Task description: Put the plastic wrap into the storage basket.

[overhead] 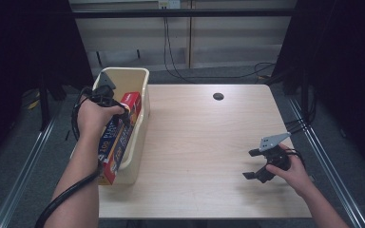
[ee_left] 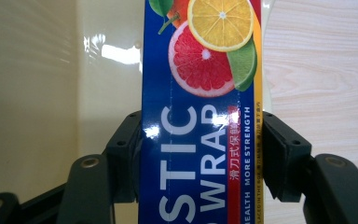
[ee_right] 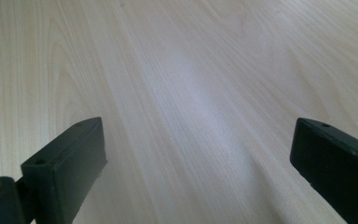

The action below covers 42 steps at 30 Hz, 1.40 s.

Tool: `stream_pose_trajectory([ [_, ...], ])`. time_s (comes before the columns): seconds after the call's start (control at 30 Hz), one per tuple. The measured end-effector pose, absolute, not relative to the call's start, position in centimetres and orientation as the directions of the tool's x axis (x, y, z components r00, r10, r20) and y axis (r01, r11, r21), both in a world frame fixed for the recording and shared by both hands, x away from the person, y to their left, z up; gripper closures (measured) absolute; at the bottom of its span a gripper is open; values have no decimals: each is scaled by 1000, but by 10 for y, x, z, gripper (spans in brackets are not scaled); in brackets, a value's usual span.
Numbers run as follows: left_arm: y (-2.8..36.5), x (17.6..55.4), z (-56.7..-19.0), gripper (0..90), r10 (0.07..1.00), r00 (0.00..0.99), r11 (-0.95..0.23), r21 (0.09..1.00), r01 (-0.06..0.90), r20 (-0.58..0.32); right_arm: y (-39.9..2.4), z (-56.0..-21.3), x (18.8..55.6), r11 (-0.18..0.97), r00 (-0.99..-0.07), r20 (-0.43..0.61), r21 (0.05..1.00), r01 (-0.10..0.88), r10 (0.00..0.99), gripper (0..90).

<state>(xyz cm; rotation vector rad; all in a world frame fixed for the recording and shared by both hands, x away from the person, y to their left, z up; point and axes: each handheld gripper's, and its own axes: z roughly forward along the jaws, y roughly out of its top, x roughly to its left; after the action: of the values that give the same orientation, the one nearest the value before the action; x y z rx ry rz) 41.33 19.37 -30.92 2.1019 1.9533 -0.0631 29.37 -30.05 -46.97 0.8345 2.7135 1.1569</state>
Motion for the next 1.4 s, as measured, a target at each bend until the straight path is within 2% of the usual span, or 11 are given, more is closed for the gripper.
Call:
stream_pose_trajectory([
  [1.4,186,423,-335,399,976,86,-62,127,990,-200,-299,-473,294,585,-852,126,676,448,508,33],
])
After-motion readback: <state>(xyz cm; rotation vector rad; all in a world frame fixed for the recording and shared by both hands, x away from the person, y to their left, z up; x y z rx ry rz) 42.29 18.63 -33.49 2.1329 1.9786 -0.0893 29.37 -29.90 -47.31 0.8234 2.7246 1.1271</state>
